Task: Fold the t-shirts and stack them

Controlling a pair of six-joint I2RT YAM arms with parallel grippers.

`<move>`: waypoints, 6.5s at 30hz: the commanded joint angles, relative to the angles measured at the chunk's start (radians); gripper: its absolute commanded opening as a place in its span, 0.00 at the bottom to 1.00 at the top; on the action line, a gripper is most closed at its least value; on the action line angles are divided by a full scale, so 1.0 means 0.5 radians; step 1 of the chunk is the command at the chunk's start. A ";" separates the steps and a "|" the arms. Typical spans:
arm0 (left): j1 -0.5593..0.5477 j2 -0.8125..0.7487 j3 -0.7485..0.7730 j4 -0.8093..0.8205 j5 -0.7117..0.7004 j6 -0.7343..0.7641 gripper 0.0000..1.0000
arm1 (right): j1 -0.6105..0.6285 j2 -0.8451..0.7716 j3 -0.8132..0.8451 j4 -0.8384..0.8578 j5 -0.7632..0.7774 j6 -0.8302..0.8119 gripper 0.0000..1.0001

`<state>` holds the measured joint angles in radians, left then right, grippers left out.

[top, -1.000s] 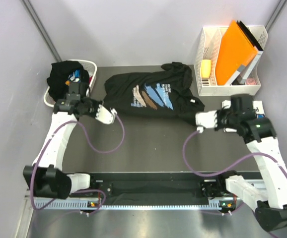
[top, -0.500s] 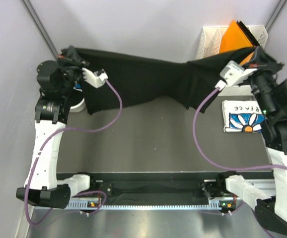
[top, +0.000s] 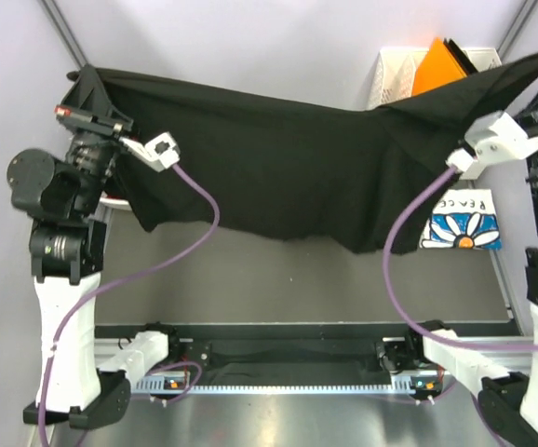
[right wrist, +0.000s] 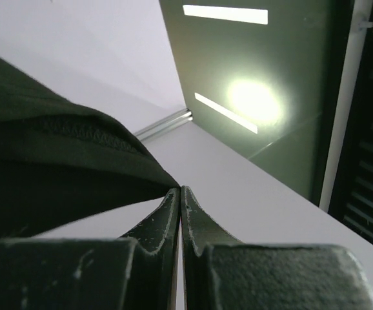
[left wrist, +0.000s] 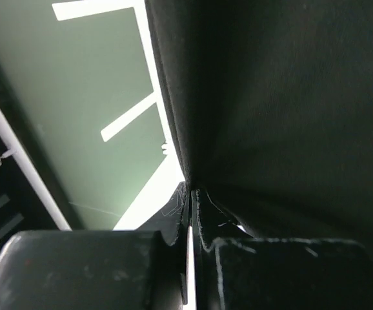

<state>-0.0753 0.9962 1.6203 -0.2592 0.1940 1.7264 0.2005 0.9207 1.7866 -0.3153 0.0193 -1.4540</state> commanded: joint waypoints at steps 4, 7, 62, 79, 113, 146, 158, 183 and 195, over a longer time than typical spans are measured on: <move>0.013 0.492 0.085 0.346 -0.103 -0.053 0.00 | -0.027 0.453 -0.011 0.796 0.020 0.055 0.00; 0.025 0.731 0.158 0.456 -0.087 -0.029 0.00 | -0.036 0.723 0.068 0.980 -0.014 0.043 0.00; -0.082 0.345 -1.795 0.240 -0.158 0.161 0.00 | 0.378 0.165 -1.692 -0.639 -0.201 0.218 0.00; -0.082 0.051 -1.915 -0.798 -0.164 -0.108 0.00 | 0.480 0.389 -1.668 -1.235 -0.161 0.184 0.00; -0.049 0.060 -2.007 -1.205 -0.268 0.029 0.00 | 0.608 -0.427 -2.297 -1.710 -0.446 -0.396 0.00; -0.036 -0.105 -1.934 -1.448 -0.535 -0.191 0.79 | 0.615 -0.961 -2.183 -1.840 -0.533 -0.208 1.00; -0.043 0.050 -1.633 0.119 -0.149 -1.099 0.99 | 0.554 0.292 -1.746 0.011 0.029 1.421 0.86; -0.181 1.232 -1.173 0.865 -0.360 -1.612 0.99 | 0.427 2.515 0.427 -0.673 -0.275 1.521 0.53; -0.174 1.809 -0.507 0.589 -0.676 -1.723 0.99 | 0.427 2.592 0.464 -0.686 -0.262 1.530 0.53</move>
<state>-0.1654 1.8420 1.3228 0.0471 -0.0563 0.8646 0.4221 2.2013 1.9671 -0.6590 -0.1135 -0.6823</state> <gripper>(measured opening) 0.991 0.533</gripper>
